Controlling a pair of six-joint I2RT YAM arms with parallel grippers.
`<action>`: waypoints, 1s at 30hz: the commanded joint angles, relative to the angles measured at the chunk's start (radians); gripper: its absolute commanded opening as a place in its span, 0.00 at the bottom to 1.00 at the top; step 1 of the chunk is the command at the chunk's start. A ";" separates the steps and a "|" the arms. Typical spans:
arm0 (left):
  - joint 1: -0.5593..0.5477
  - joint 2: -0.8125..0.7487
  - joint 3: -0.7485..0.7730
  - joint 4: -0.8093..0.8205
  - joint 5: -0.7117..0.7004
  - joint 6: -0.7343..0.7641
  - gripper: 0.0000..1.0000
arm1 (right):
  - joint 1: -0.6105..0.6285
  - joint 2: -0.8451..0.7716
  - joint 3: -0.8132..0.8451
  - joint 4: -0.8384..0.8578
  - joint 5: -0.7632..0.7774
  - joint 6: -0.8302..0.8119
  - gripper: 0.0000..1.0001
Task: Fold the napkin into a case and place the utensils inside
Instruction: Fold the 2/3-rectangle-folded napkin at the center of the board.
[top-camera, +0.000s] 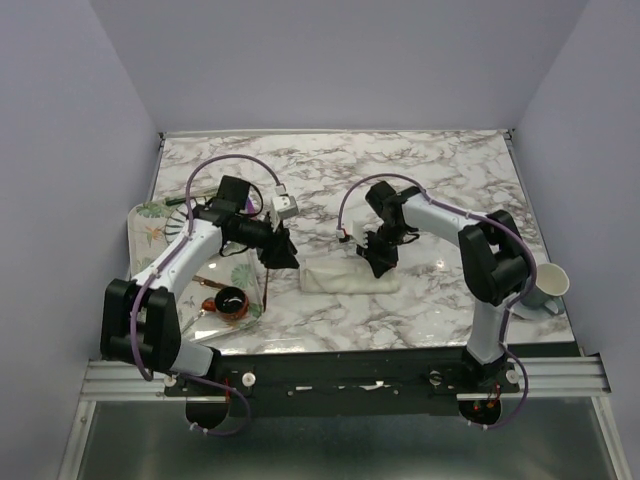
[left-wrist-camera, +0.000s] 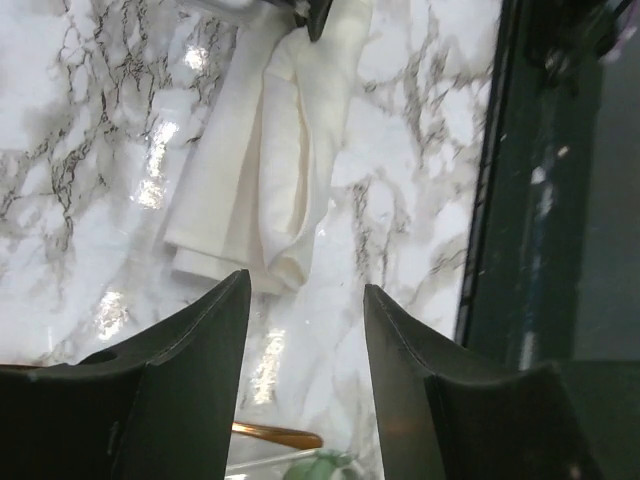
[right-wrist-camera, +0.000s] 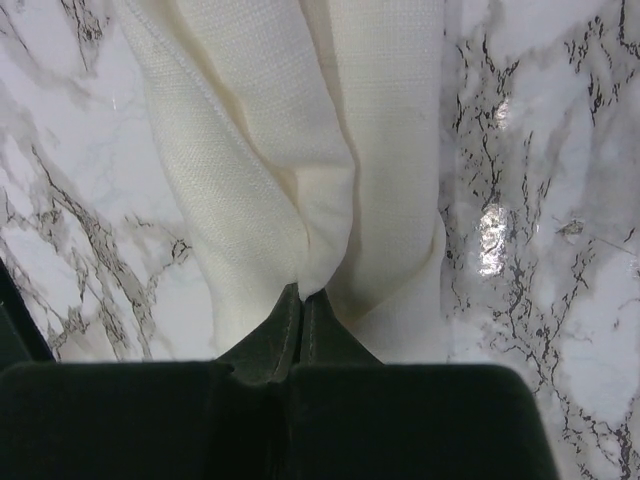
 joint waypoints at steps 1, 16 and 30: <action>-0.101 -0.096 -0.122 0.130 -0.176 0.262 0.60 | -0.021 0.037 0.049 -0.058 -0.057 0.013 0.01; -0.237 0.102 -0.038 0.230 -0.308 0.164 0.59 | -0.065 0.127 0.179 -0.148 -0.129 0.056 0.01; -0.243 0.166 0.063 0.073 -0.214 0.187 0.62 | -0.093 0.233 0.286 -0.205 -0.134 0.138 0.01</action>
